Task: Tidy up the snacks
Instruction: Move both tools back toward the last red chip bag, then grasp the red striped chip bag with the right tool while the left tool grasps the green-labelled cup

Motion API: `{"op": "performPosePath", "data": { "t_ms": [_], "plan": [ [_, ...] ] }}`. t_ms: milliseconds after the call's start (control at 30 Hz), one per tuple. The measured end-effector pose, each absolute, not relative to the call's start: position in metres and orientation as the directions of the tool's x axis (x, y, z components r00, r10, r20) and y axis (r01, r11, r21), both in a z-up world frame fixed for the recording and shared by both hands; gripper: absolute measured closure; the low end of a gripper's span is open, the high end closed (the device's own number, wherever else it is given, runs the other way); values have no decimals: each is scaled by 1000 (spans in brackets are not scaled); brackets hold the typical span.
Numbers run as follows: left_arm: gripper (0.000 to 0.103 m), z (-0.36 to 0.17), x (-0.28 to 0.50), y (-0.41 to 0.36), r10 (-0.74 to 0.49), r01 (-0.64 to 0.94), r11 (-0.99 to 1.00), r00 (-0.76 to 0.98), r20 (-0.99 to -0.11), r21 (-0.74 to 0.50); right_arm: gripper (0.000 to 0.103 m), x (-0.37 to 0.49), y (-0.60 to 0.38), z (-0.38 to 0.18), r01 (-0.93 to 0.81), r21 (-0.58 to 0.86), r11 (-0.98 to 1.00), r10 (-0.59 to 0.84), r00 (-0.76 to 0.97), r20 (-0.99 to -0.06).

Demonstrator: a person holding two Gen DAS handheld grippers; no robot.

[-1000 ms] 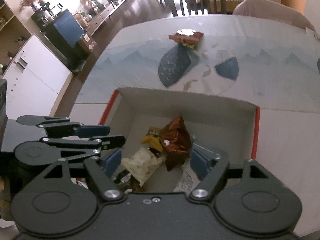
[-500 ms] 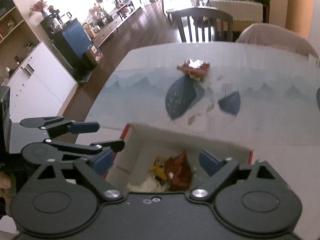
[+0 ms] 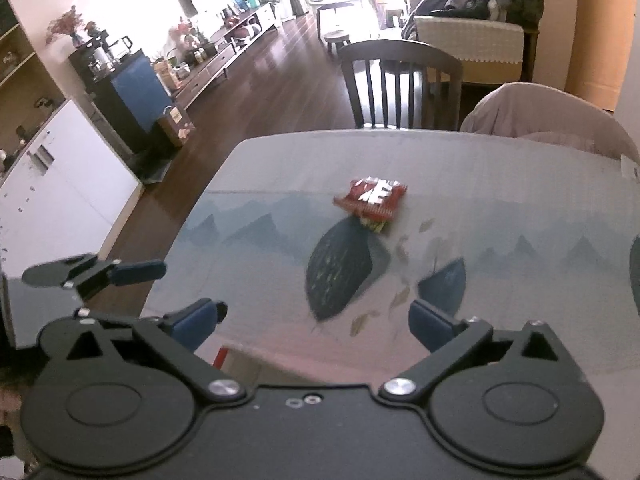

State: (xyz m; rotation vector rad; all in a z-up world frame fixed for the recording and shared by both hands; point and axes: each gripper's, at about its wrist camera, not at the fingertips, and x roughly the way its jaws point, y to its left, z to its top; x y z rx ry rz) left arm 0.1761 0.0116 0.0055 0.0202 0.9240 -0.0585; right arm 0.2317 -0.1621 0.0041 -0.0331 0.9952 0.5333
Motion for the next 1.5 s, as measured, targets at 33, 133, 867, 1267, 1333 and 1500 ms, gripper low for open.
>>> {"op": "performPosePath", "data": {
  "t_ms": [33, 133, 867, 1267, 1333, 1500],
  "plan": [
    [23, 3, 183, 12, -36, 52, 999, 601, -799, -6, 0, 244, -160, 2, -440, 206, 874, 405, 426, -809],
    [23, -8, 210, 14, -16, 35, 999, 585, -811, 5, 0, 280, -154, -7, -435, 191, 880, 386, 421, -821],
    [23, -70, 330, 23, 48, -52, 998, 533, -845, 23, 0, 469, -99, -128, -330, 209, 921, 311, 298, -902],
    [23, -113, 354, 23, 43, -61, 998, 491, -870, 15, 1, 506, -76, -187, -278, 209, 938, 276, 231, -933],
    [23, -117, 359, 22, 51, -62, 998, 482, -875, 24, 1, 509, -73, -192, -268, 216, 939, 278, 221, -935],
    [23, -132, 368, 14, 59, -30, 998, 465, -883, 51, 7, 515, -69, -198, -269, 207, 941, 267, 210, -940]
  ]
}}
